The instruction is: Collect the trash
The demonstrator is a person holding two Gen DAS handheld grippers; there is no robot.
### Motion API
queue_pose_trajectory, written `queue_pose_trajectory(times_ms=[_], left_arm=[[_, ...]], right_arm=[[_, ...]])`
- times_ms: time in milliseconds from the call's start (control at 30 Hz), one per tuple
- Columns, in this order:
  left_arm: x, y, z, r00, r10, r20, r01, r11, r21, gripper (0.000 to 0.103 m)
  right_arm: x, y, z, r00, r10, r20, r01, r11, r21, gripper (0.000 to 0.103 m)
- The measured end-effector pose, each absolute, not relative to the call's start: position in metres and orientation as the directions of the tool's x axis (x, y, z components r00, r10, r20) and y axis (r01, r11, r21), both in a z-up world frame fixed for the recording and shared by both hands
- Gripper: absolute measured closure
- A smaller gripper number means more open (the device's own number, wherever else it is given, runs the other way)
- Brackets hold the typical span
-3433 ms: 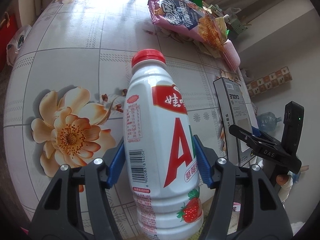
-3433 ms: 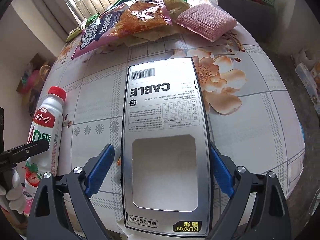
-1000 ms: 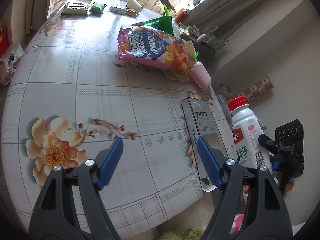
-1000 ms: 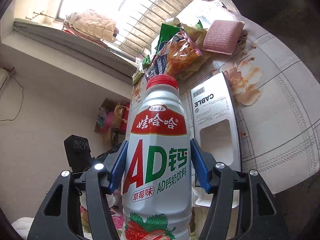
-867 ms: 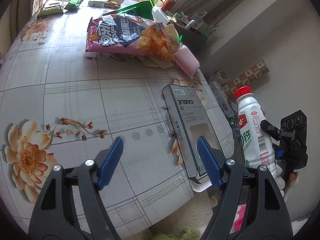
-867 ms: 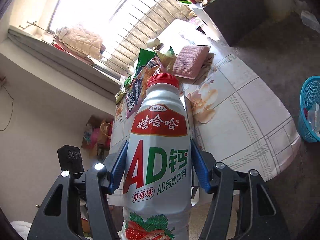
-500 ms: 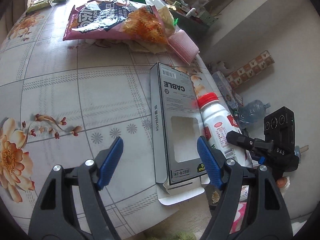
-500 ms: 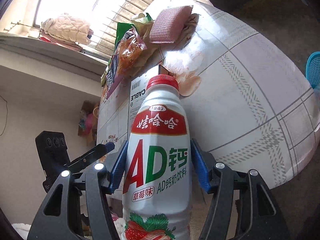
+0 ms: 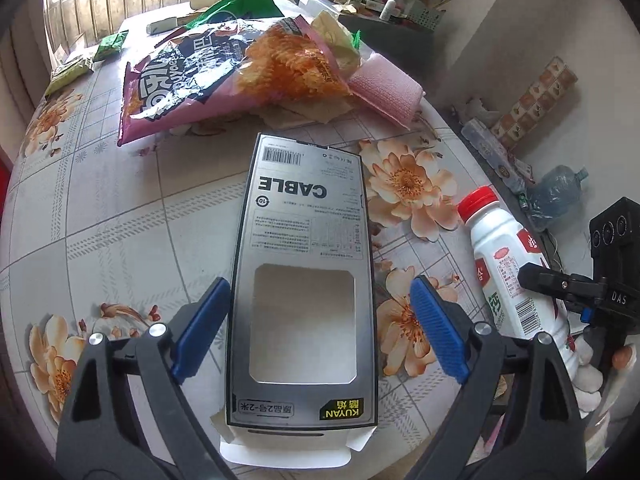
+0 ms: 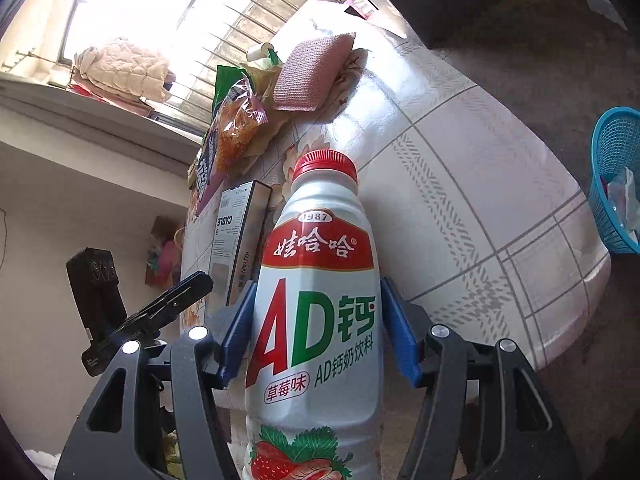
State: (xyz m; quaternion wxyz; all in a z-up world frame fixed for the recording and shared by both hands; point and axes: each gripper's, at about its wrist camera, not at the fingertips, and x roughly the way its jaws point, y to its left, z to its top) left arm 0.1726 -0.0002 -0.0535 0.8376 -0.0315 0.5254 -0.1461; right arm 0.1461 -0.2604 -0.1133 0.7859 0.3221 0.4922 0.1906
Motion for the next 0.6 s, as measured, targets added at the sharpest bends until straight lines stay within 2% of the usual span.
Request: queue_pose_trajectory(times_ms=[100, 333, 400, 467, 600], left_arm=[[0.186, -0.009, -0.065, 0.389, -0.197, -0.9, 0.207, 0.971, -0.123, 0.015], [0.206, -0.008, -0.079, 0.368, -0.136, -0.92, 0.163, 0.983, -0.081, 0.015], [0.209, -0.007, -0.08, 0.375, -0.125, -0.918, 0.159, 0.985, -0.069, 0.016], [0.209, -0.007, -0.079, 0.39, -0.119, -0.913, 0.158, 0.986, -0.062, 0.021], [0.208, -0.008, -0.077, 0.39, -0.138, -0.91, 0.171, 0.982, -0.075, 0.022]], right_arm=[[0.146, -0.263, -0.121, 0.427, 0.613, -0.665, 0.027, 0.726, 0.687, 0.043], [0.157, -0.257, -0.124, 0.402, 0.624, -0.67, 0.016, 0.727, 0.686, 0.041], [0.159, -0.259, -0.125, 0.402, 0.639, -0.655, 0.014, 0.711, 0.703, 0.041], [0.161, -0.262, -0.128, 0.401, 0.664, -0.63, 0.019, 0.682, 0.731, 0.042], [0.159, -0.267, -0.132, 0.411, 0.696, -0.589, 0.033, 0.634, 0.772, 0.043]])
